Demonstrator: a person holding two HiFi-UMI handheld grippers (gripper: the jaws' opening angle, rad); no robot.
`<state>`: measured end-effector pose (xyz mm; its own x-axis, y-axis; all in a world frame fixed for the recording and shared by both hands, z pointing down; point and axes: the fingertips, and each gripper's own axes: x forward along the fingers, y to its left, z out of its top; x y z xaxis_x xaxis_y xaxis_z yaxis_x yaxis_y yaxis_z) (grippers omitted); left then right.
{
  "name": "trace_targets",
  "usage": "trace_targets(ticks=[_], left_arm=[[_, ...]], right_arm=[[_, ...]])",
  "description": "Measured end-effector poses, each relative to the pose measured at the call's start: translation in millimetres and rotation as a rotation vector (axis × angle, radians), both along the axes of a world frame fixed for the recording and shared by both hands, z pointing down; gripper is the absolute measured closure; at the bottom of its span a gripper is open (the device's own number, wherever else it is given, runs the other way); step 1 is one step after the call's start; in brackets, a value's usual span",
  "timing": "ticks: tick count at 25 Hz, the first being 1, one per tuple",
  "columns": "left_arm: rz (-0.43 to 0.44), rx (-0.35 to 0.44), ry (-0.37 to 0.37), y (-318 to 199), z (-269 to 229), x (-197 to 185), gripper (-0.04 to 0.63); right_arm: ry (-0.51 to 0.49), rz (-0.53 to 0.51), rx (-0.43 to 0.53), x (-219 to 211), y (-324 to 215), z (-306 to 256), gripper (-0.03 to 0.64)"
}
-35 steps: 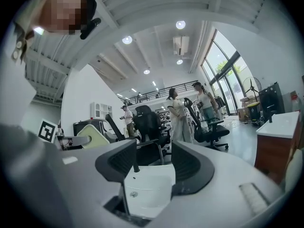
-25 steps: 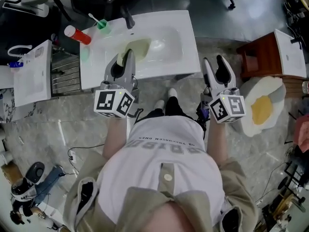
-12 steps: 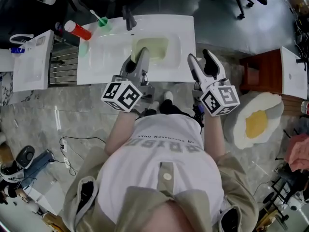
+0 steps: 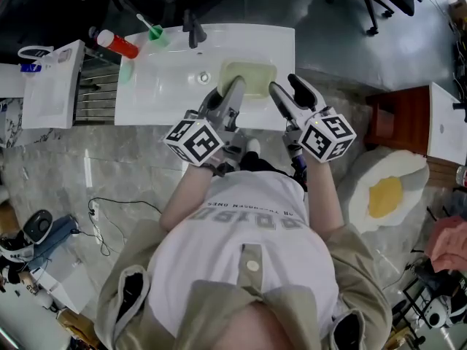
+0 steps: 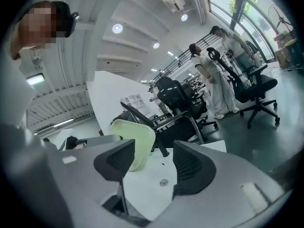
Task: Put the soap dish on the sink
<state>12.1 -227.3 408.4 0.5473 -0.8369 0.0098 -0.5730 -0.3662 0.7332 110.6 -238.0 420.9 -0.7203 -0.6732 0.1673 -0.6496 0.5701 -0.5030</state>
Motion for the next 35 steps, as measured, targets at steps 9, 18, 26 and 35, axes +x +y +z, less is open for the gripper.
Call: trace_targets(ticks=[9,18,26,35], left_arm=[[0.041,-0.025,-0.011,-13.3,15.8,28.2,0.568],[0.038,-0.073,-0.011,-15.7,34.8,30.1,0.568],[0.113,-0.127,-0.051,-15.3,60.4,38.1,0.568],[0.181,-0.147,-0.155,-31.3,76.8,39.7,0.572]], right_arm=[[0.050,-0.079,-0.052,12.0,-11.7,24.5,0.450],[0.054,-0.087,-0.107,7.3,-12.9,42.4,0.537],[0.017,-0.003,-0.230,15.6,-24.2,58.2,0.594],[0.136,0.083,-0.302,16.3,-39.7,79.6,0.600]])
